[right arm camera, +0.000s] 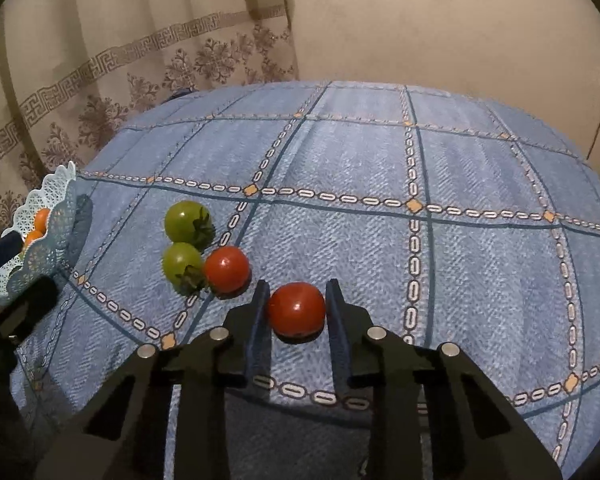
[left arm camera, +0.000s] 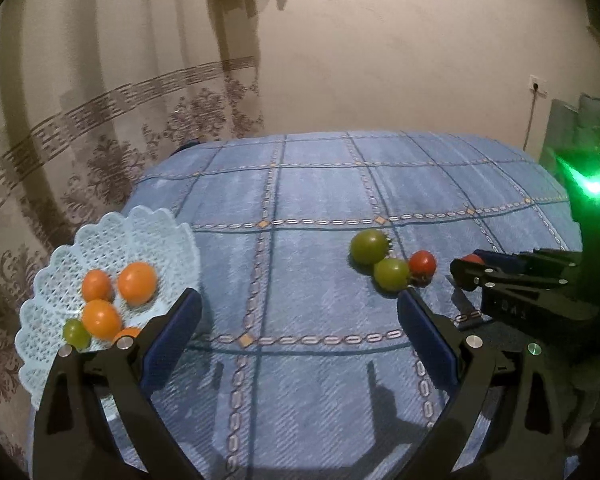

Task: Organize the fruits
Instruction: 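Grasp a green tomato with the left tool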

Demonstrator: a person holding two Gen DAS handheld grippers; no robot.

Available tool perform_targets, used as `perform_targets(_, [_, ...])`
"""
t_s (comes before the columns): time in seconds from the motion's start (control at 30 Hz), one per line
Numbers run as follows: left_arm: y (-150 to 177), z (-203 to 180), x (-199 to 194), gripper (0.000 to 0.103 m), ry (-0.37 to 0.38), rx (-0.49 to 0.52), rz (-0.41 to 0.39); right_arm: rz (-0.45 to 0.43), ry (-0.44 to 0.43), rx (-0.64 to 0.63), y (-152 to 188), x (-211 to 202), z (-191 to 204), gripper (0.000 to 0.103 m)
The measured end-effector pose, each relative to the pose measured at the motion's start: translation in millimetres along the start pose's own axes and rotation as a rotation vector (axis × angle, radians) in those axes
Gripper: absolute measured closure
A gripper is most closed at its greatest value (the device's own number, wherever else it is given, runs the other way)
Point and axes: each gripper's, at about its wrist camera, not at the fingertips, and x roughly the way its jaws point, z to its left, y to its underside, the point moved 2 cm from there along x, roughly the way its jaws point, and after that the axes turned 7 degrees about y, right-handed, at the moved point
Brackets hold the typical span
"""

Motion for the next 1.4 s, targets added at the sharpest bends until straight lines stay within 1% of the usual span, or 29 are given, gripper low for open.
perform_targets(0.07, [-2, -7, 8, 0.008, 0.023, 0.016, 0.015, -0.011, -0.002, 0.011, -1, -5, -5, 0.074])
perform_targets(0.1, [-3, -10, 13, 0.014, 0.034, 0.02, 0.028, -0.014, -0.004, 0.017, -1, -6, -7, 0.074])
perform_targets(0.17, [-4, -15, 24, 0.019, 0.058, 0.023, 0.059, -0.021, -0.006, 0.036, -2, -8, -12, 0.074])
perform_targets(0.23, [-5, -20, 34, 0.028, 0.083, 0.022, 0.088, -0.023, -0.01, 0.053, -4, -9, -17, 0.074])
perform_targets(0.37, [-6, -31, 46, 0.033, 0.109, 0.042, 0.105, -0.021, -0.02, 0.054, -4, -9, -19, 0.074])
perform_targets(0.43, [-5, -36, 55, 0.044, 0.114, 0.054, 0.121, -0.018, -0.028, 0.054, -4, -8, -19, 0.074])
perform_targets(0.47, [-4, -38, 60, 0.046, 0.125, 0.053, 0.135, -0.016, -0.032, 0.056, -3, -8, -19, 0.074])
perform_targets(0.6, [-4, -42, 73, 0.055, 0.172, 0.045, 0.156, -0.01, -0.045, 0.059, -1, -6, -19, 0.074])
perform_targets(0.7, [-5, -44, 78, 0.056, 0.209, 0.04, 0.159, -0.003, -0.054, 0.058, 0, -5, -18, 0.073])
perform_targets(0.77, [-6, -46, 82, 0.059, 0.223, 0.042, 0.161, 0.001, -0.059, 0.058, 1, -3, -17, 0.073])
perform_targets(0.8, [-5, -46, 82, 0.062, 0.235, 0.037, 0.16, 0.002, -0.061, 0.058, 1, -3, -16, 0.073])
perform_targets(0.87, [-5, -44, 82, 0.063, 0.253, 0.021, 0.16, 0.005, -0.064, 0.056, 2, -1, -14, 0.073])
perform_targets(0.9, [-4, -42, 82, 0.069, 0.249, 0.016, 0.16, 0.005, -0.066, 0.054, 2, -1, -14, 0.073])
perform_targets(1.0, [-2, -38, 80, 0.069, 0.262, -0.005, 0.161, 0.006, -0.07, 0.054, 4, 0, -13, 0.073])
perform_targets(1.13, [1, -36, 71, 0.069, 0.257, -0.014, 0.152, 0.007, -0.075, 0.052, 5, 0, -13, 0.073])
perform_targets(1.4, [6, -27, 43, 0.069, 0.167, -0.029, 0.096, 0.016, -0.079, 0.043, 6, 2, -12, 0.069])
